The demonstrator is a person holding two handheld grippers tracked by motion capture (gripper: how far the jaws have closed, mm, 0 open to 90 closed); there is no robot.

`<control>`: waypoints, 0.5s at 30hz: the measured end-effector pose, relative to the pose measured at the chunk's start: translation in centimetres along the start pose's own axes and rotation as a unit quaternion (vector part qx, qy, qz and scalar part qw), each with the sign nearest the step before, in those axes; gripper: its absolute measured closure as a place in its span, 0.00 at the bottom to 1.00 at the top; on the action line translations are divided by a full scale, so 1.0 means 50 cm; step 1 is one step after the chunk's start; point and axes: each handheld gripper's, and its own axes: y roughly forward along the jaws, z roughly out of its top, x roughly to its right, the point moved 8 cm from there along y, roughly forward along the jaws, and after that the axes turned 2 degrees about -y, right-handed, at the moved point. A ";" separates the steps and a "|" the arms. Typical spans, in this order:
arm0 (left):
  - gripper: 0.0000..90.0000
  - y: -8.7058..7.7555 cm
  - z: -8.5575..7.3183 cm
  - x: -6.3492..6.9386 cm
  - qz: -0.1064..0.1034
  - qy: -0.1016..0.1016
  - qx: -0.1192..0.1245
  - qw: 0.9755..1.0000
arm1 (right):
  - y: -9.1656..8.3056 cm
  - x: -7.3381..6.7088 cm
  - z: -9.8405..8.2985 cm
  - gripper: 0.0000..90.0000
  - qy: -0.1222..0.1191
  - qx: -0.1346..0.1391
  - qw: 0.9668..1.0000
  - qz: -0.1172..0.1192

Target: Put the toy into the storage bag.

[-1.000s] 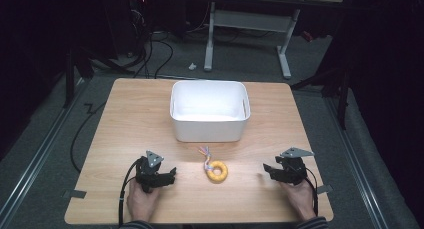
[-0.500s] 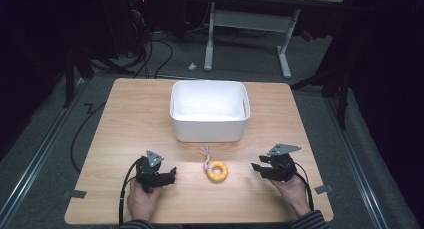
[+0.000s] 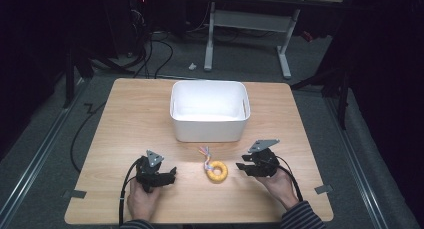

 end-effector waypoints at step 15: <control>0.17 0.001 0.001 0.000 0.000 0.000 0.000 1.000 | 0.051 -0.041 0.048 0.67 -0.028 -0.016 0.999 0.030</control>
